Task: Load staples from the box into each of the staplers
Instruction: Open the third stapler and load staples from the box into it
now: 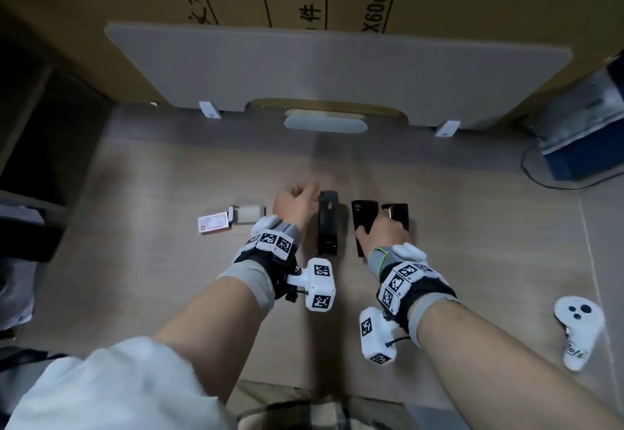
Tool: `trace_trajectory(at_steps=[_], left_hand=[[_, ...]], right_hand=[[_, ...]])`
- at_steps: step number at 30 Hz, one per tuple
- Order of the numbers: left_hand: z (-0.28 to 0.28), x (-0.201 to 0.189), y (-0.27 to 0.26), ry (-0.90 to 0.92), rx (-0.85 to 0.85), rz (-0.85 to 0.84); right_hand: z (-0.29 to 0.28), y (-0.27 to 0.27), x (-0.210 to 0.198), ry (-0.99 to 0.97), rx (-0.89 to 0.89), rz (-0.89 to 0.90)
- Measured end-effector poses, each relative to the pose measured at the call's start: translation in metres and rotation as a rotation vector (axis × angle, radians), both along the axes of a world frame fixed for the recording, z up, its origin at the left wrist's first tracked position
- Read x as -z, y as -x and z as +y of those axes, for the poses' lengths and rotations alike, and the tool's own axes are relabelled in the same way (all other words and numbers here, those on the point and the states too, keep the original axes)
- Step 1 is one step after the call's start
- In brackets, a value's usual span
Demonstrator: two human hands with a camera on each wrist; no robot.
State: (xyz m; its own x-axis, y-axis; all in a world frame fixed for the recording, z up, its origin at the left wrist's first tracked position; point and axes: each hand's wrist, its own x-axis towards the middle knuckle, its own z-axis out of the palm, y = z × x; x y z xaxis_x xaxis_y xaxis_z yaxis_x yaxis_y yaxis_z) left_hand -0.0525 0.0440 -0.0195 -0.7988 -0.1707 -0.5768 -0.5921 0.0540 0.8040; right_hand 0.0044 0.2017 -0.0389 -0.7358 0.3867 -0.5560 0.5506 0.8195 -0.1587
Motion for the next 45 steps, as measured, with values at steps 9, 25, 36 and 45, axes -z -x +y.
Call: trace_trajectory(at_steps=[9,25,36,45], left_hand=[[-0.053,0.029,0.004,0.166,-0.061,-0.077],[-0.114,0.033,0.025,0.183,-0.091,-0.079],[-0.245,0.037,0.017,0.544,0.288,-0.099],[-0.272,0.068,-0.002,0.490,0.434,-0.013]], right_hand=[[-0.021,0.013,0.013,-0.043,-0.014,-0.070],[-0.037,0.028,0.001,-0.073,-0.065,0.109],[-0.202,0.081,0.018,0.057,-0.535,0.175],[-0.235,0.062,0.053,0.181,-0.419,0.206]])
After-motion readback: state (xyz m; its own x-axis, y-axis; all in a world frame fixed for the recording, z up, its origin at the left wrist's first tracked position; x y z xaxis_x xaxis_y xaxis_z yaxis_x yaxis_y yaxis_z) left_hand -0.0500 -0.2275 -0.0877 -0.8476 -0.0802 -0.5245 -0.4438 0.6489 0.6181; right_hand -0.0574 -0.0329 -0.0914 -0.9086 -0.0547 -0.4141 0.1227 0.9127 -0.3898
